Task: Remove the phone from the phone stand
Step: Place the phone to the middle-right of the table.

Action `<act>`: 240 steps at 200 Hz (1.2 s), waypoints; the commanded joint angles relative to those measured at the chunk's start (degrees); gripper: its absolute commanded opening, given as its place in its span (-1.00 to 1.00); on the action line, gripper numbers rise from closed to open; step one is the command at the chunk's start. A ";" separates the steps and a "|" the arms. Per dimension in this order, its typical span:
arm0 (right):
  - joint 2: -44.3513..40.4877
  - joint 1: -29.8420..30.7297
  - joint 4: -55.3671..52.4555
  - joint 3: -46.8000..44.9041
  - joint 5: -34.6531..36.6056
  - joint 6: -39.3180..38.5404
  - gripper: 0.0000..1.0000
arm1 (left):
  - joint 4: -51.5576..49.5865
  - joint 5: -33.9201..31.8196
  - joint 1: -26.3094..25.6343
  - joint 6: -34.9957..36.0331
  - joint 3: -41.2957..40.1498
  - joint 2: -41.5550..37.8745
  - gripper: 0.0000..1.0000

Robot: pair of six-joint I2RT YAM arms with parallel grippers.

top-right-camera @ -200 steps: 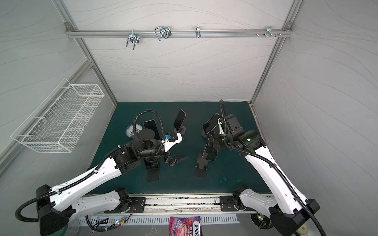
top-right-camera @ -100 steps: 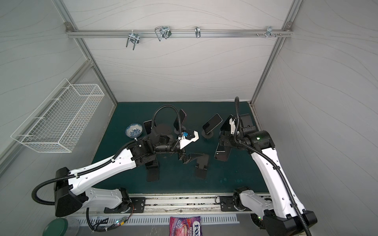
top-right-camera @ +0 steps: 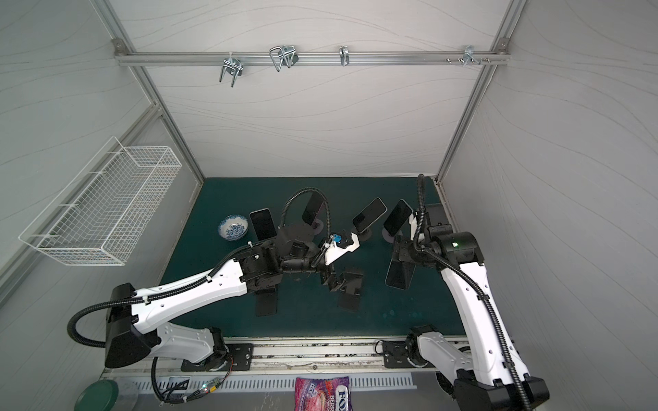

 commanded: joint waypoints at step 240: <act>20.19 -18.05 28.46 -21.29 -8.88 9.59 0.18 | 5.91 8.37 -1.16 4.16 -15.08 -8.85 0.85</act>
